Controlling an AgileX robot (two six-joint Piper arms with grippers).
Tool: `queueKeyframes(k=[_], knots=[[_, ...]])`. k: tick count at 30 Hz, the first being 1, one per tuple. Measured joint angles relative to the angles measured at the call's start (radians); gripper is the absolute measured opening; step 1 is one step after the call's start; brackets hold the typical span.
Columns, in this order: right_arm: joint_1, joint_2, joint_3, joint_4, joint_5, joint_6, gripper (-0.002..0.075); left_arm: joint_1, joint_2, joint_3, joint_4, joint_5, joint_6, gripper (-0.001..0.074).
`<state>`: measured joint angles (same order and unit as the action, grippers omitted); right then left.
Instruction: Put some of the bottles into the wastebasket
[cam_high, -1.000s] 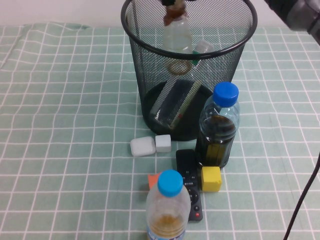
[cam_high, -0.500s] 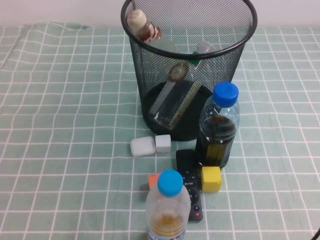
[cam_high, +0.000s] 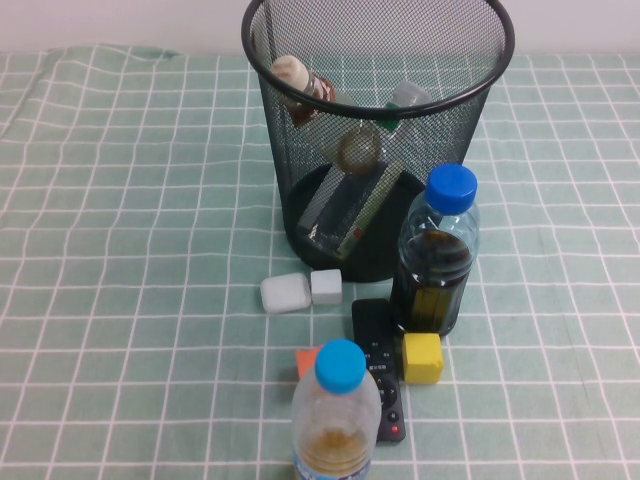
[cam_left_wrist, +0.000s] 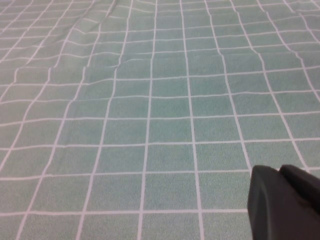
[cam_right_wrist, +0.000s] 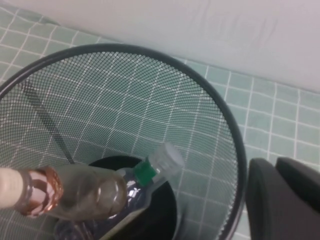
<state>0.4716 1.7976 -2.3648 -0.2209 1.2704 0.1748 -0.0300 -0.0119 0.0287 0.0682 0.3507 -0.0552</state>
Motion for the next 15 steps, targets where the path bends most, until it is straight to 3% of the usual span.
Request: queueKeyframes(k=[9, 15], knots=[[-0.019, -0.077, 0.040, -0.039, 0.004, -0.072, -0.0006, 0.000, 0.000, 0.000, 0.000, 0.000, 0.000, -0.0005], [-0.030, -0.323, 0.334, -0.109, -0.063, -0.101, -0.0007, 0.000, 0.000, 0.000, 0.000, 0.000, 0.000, -0.0005]])
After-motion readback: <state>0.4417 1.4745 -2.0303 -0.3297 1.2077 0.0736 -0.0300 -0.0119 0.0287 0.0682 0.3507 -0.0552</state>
